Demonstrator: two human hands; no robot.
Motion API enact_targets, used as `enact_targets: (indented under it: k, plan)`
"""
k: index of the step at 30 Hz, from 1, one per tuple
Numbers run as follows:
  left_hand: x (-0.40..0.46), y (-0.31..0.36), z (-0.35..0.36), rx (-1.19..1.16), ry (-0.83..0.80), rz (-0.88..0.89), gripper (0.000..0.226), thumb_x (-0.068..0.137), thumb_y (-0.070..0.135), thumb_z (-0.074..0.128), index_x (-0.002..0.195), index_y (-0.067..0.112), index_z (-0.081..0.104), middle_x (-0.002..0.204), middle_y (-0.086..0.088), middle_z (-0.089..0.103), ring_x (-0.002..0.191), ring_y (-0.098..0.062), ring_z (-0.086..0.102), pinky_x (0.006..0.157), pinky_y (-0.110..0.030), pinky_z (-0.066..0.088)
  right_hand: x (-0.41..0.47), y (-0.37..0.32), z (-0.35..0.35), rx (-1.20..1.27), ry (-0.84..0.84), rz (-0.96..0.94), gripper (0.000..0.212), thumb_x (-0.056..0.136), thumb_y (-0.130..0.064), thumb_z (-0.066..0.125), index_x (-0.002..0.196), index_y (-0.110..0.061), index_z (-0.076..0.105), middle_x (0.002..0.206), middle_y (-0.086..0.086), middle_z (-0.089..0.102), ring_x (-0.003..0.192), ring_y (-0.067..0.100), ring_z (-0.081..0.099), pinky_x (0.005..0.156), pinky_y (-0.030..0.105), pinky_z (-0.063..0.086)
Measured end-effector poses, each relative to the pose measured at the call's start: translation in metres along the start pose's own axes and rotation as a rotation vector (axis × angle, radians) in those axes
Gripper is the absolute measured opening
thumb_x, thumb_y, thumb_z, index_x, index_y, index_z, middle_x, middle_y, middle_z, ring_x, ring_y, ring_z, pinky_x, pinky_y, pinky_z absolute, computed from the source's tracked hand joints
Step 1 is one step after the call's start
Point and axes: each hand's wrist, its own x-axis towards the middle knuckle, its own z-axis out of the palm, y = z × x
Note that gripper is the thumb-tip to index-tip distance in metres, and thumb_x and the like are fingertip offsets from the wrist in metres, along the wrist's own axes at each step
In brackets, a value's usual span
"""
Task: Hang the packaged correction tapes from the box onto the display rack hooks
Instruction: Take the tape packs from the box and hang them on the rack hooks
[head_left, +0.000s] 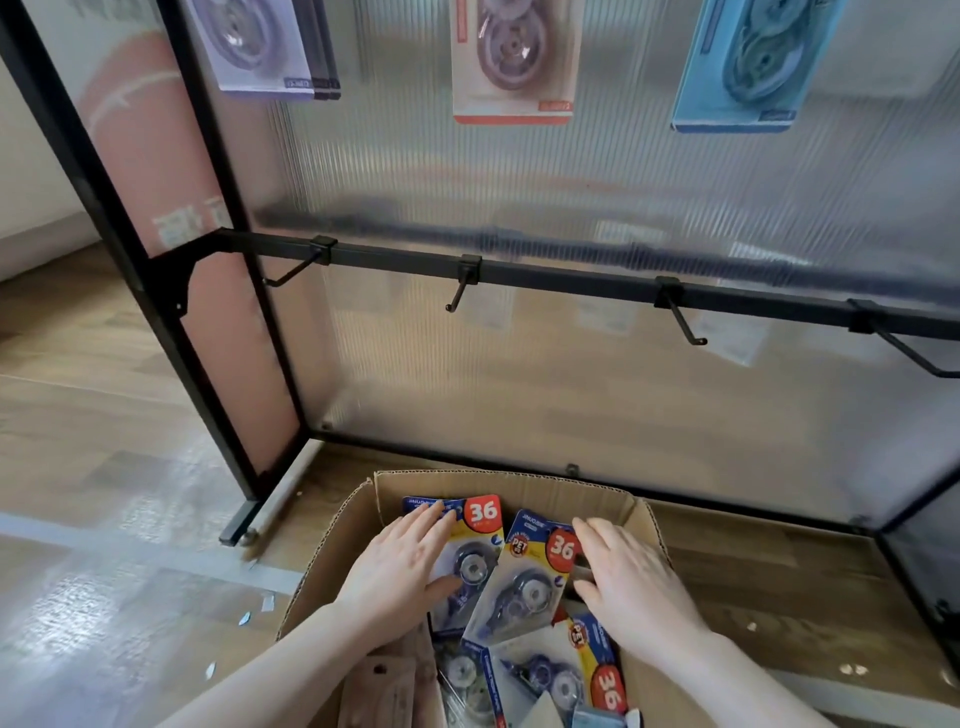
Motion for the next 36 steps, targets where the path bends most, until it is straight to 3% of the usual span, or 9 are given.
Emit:
enact_targets:
  k: [3, 5, 11, 14, 17, 25, 28, 30, 36]
  plan:
    - [0.006, 0.002, 0.003, -0.022, -0.001, 0.031, 0.072, 0.092, 0.054, 0.038, 0.149, 0.02, 0.011, 0.156, 0.0, 0.01, 0.144, -0.016, 0.013, 0.115, -0.027, 0.013, 0.001, 0.001, 0.003, -0.002, -0.008, 0.001, 0.061, 0.099, -0.032, 0.041, 0.15, -0.02, 0.009, 0.155, -0.004, 0.016, 0.141, 0.013, 0.018, 0.114, 0.026, 0.016]
    - [0.01, 0.004, 0.004, -0.019, 0.013, 0.014, 0.075, 0.093, 0.049, 0.044, 0.15, 0.021, 0.004, 0.157, 0.0, 0.008, 0.144, -0.015, 0.009, 0.115, -0.027, 0.011, 0.002, 0.003, 0.007, 0.004, -0.013, 0.005, 0.062, 0.098, -0.032, 0.042, 0.15, -0.02, 0.01, 0.154, -0.004, 0.018, 0.141, 0.012, 0.019, 0.114, 0.026, 0.017]
    - [0.019, 0.006, 0.015, -0.016, 0.096, -0.032, 0.076, 0.086, 0.038, 0.061, 0.147, 0.018, 0.021, 0.146, -0.007, 0.032, 0.133, -0.024, 0.032, 0.106, -0.03, 0.033, 0.006, 0.007, 0.013, 0.004, -0.028, 0.011, 0.062, 0.097, -0.031, 0.044, 0.149, -0.021, 0.011, 0.153, -0.004, 0.021, 0.14, 0.012, 0.022, 0.113, 0.026, 0.02]
    - [0.02, 0.003, 0.018, 0.019, 0.129, -0.014, 0.081, 0.057, 0.037, 0.085, 0.129, 0.014, 0.055, 0.118, -0.008, 0.059, 0.104, -0.024, 0.059, 0.082, -0.031, 0.052, 0.01, 0.008, 0.017, -0.006, -0.047, 0.005, 0.063, 0.097, -0.031, 0.044, 0.15, -0.02, 0.011, 0.152, -0.003, 0.023, 0.139, 0.014, 0.024, 0.112, 0.026, 0.023]
    - [0.021, 0.0, 0.018, 0.054, 0.23, -0.005, 0.076, 0.038, 0.037, 0.091, 0.108, 0.014, 0.069, 0.093, -0.004, 0.066, 0.079, -0.019, 0.065, 0.062, -0.027, 0.055, 0.017, 0.011, 0.024, 0.005, -0.088, 0.041, 0.065, 0.096, -0.032, 0.047, 0.15, -0.019, 0.011, 0.15, -0.001, 0.026, 0.137, 0.016, 0.027, 0.111, 0.028, 0.025]
    - [0.019, -0.012, 0.008, -0.046, 0.283, -0.033, 0.046, 0.048, 0.029, 0.089, 0.09, 0.026, 0.07, 0.07, 0.008, 0.058, 0.06, -0.014, 0.057, 0.05, -0.025, 0.046, 0.047, 0.01, 0.031, 0.046, -0.06, 0.073, 0.056, 0.094, -0.028, 0.05, 0.144, -0.019, 0.026, 0.143, 0.004, 0.035, 0.125, 0.018, 0.044, 0.1, 0.028, 0.041]
    - [0.014, -0.012, 0.008, -0.174, 0.233, -0.054, 0.025, 0.074, 0.026, 0.076, 0.098, 0.024, 0.069, 0.083, 0.006, 0.064, 0.076, -0.018, 0.061, 0.063, -0.022, 0.043, 0.046, 0.012, 0.038, 0.037, -0.059, 0.057, 0.059, 0.094, -0.024, 0.051, 0.146, -0.025, 0.022, 0.141, 0.004, 0.035, 0.124, 0.019, 0.044, 0.101, 0.03, 0.042]
    - [0.013, -0.011, 0.008, -0.242, 0.236, -0.075, 0.02, 0.089, 0.03, 0.059, 0.107, 0.023, 0.066, 0.096, 0.006, 0.063, 0.088, -0.013, 0.059, 0.065, -0.01, 0.033, 0.044, 0.013, 0.041, 0.016, -0.065, 0.047, 0.063, 0.094, -0.022, 0.05, 0.148, -0.029, 0.017, 0.142, 0.006, 0.032, 0.126, 0.021, 0.041, 0.104, 0.032, 0.039]
    - [0.013, -0.013, 0.008, -0.309, 0.236, -0.107, 0.022, 0.095, 0.037, 0.046, 0.108, 0.028, 0.062, 0.103, 0.013, 0.059, 0.087, -0.002, 0.05, 0.064, -0.008, 0.034, 0.046, 0.008, 0.046, -0.046, -0.026, 0.052, 0.06, 0.095, -0.017, 0.046, 0.147, -0.025, 0.017, 0.141, 0.01, 0.029, 0.128, 0.026, 0.035, 0.104, 0.033, 0.034]
